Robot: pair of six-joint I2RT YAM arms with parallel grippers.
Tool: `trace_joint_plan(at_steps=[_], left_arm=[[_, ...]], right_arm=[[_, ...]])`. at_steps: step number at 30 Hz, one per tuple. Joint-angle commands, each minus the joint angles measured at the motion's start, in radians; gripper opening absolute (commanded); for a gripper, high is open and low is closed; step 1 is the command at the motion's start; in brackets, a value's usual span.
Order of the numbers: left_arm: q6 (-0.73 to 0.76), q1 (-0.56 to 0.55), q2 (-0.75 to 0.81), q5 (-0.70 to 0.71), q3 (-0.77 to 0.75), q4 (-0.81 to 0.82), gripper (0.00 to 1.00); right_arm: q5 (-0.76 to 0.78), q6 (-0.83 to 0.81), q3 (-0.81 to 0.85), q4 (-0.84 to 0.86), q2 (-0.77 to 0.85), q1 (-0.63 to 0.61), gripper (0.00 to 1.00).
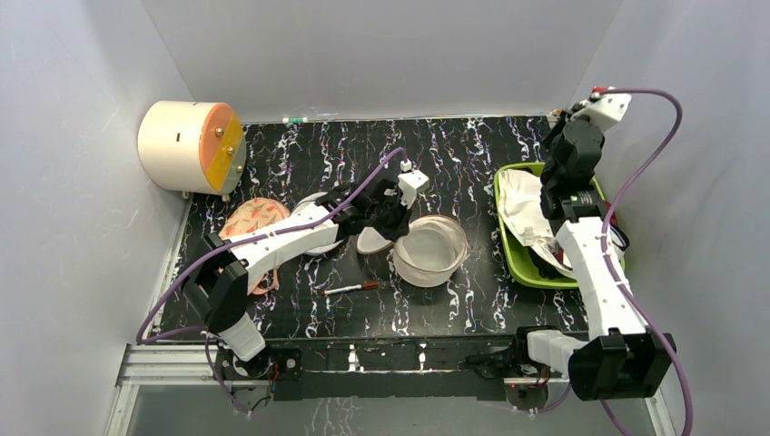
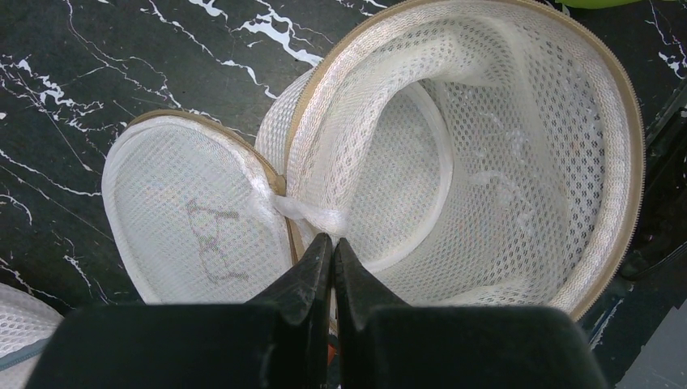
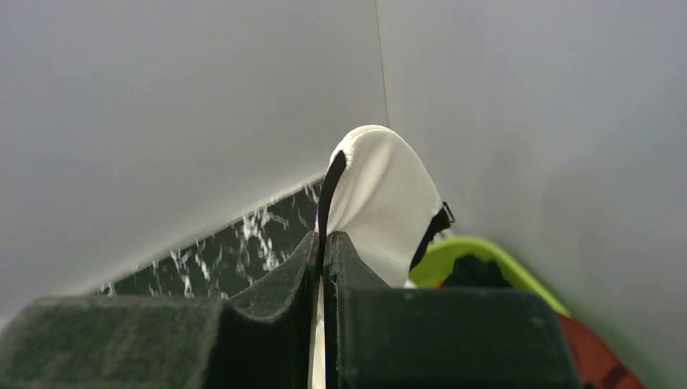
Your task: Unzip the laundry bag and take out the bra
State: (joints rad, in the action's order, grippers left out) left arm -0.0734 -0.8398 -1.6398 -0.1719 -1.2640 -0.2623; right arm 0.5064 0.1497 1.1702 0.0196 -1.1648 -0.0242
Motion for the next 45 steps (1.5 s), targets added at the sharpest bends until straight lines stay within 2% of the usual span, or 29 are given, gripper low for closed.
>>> trace_joint_plan(at_steps=[1, 7, 15, 20, 25, 29, 36, 38, 42, 45], left_arm=[[0.010, -0.004, 0.057, 0.004, -0.043, -0.017, 0.00], [0.004, -0.004, 0.055, -0.015, -0.046, -0.014, 0.00], [0.002, -0.004, 0.046, -0.009, -0.048, -0.020, 0.00], [0.003, -0.003, 0.039, -0.008, -0.048, -0.021, 0.00], [0.003, -0.004, 0.037, -0.008, -0.052, -0.027, 0.00], [0.004, -0.003, 0.041, -0.008, -0.049, -0.023, 0.00], [0.006, -0.004, 0.042, -0.005, -0.050, -0.024, 0.00], [0.006, -0.004, 0.043, -0.008, -0.051, -0.023, 0.00], [0.006, -0.004, 0.039, -0.006, -0.048, -0.021, 0.00], [0.004, -0.004, 0.030, -0.010, -0.052, -0.023, 0.00]], right_arm=[[-0.043, 0.113, -0.102, -0.087, 0.114, 0.003, 0.00], [0.175, 0.190, -0.202, -0.265, 0.176, 0.003, 0.00], [0.325, 0.340, -0.334, -0.296, 0.133, 0.003, 0.00], [0.319, 0.407, -0.302, -0.337, 0.029, 0.003, 0.00], [0.307, 0.412, -0.334, -0.298, -0.065, 0.003, 0.09], [0.177, 0.381, -0.406, -0.225, -0.130, 0.003, 0.00], [0.178, 0.379, -0.412, -0.230, -0.140, 0.003, 0.01], [0.160, 0.375, -0.386, -0.258, -0.114, 0.002, 0.09], [0.096, 0.345, -0.352, -0.292, -0.012, 0.003, 0.39], [0.064, 0.331, -0.336, -0.314, 0.080, 0.003, 0.54]])
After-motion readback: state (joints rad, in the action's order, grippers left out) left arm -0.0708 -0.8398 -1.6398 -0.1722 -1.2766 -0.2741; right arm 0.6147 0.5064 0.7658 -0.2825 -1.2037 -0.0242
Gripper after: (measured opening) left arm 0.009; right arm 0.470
